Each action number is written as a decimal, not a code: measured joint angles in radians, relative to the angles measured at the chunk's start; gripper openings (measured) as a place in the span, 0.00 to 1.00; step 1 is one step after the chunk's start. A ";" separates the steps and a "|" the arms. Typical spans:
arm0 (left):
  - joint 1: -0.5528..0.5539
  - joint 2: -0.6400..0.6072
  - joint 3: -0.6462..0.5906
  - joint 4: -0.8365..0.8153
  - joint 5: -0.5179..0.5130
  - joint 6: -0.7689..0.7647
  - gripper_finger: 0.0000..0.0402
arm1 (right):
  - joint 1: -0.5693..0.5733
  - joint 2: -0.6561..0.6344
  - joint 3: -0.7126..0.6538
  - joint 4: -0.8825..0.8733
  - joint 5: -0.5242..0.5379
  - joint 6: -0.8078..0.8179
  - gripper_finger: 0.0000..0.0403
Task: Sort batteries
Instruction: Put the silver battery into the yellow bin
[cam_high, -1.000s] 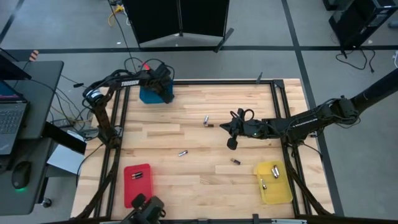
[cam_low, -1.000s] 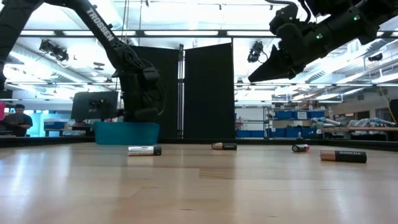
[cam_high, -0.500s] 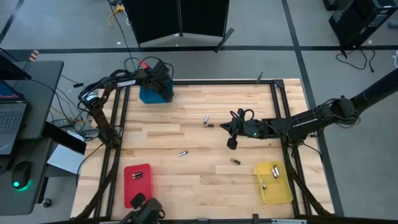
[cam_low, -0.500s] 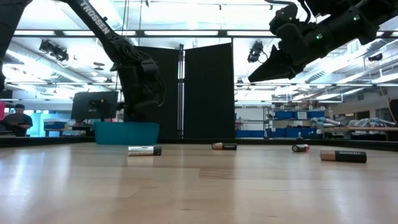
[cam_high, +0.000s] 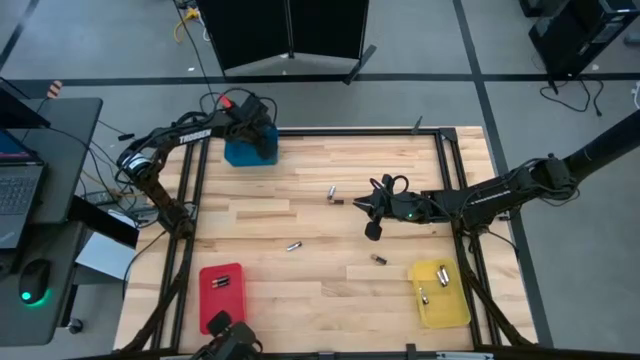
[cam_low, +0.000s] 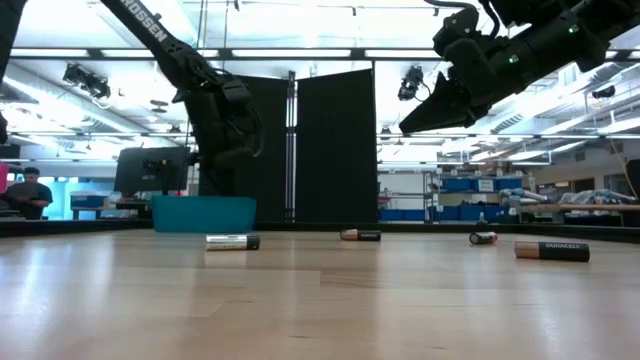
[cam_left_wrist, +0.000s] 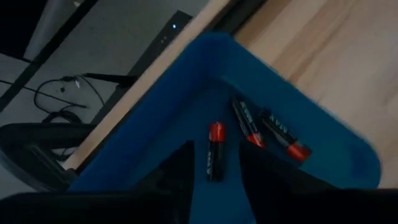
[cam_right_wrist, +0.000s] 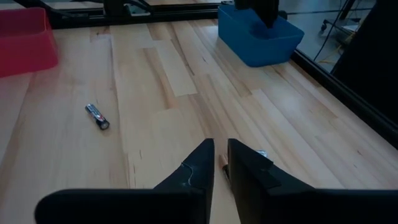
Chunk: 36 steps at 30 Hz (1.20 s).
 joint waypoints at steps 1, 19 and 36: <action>-0.003 0.000 -0.006 -0.001 0.000 0.022 0.34 | 0.000 0.000 0.000 0.000 0.000 0.000 0.15; -0.361 -0.406 -0.472 0.818 0.065 0.031 0.03 | -0.007 0.067 0.000 0.056 -0.015 -0.007 0.03; -0.660 -0.436 -0.904 1.645 0.065 0.020 0.03 | -0.202 0.356 0.293 -0.149 -0.243 -0.023 0.12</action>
